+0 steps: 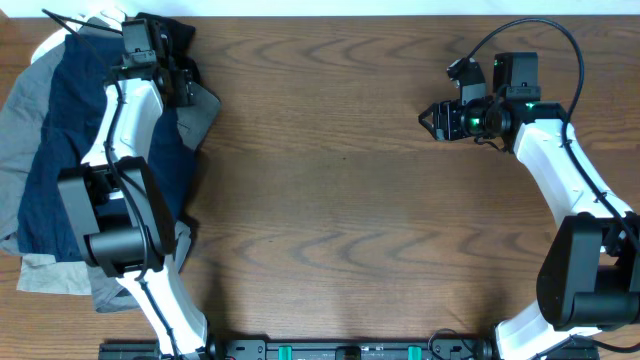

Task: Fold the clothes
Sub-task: 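Reach the left gripper into the clothes pile and grasp the navy shorts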

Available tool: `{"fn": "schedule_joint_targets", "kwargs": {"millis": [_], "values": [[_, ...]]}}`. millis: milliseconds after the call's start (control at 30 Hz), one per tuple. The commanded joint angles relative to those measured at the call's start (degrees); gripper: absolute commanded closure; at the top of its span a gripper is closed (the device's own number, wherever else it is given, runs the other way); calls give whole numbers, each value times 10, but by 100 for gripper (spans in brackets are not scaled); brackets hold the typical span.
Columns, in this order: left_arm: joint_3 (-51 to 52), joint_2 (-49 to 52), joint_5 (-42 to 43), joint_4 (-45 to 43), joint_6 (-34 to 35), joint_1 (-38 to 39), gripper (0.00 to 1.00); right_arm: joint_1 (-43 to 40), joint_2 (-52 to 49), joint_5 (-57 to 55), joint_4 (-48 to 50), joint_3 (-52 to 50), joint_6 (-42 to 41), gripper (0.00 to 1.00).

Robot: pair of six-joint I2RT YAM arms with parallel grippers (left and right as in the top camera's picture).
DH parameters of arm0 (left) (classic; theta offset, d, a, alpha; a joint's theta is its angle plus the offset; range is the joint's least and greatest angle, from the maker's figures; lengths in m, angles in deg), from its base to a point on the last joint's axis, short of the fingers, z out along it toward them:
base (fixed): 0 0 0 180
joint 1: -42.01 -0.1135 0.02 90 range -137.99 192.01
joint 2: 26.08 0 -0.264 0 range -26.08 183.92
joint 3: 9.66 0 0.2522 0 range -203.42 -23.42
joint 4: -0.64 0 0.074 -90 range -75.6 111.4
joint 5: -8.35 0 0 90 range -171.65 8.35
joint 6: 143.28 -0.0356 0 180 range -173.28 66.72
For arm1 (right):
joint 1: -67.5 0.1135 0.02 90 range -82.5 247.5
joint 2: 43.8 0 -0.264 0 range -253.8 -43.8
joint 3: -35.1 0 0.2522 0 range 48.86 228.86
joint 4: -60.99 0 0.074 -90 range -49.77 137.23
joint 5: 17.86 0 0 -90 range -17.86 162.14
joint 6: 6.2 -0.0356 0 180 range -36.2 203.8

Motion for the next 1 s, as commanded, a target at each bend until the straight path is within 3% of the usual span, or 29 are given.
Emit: {"fn": "schedule_joint_targets", "kwargs": {"millis": [0, 133, 267, 400, 767, 967], "values": [[-11, 36, -16, 1, -5, -3, 15, 5, -5, -2, 1, 9, 1, 44], [-11, 59, -17, 1, -5, -3, 24, 5, -5, -6, 1, 9, 1, 48], [-11, 67, -18, -4, -5, -4, 42, 5, -5, -14, 0, 9, 1, 50], [-11, 67, -18, -17, -5, -5, 48, 5, -5, -15, 2, 9, 1, 51], [-13, 42, -18, -11, -2, -5, 47, 5, -5, -17, 7, 9, 1, 49], [-13, 22, -18, 14, 57, -5, 47, 5, -5, -17, 7, 9, 1, 49]]}}
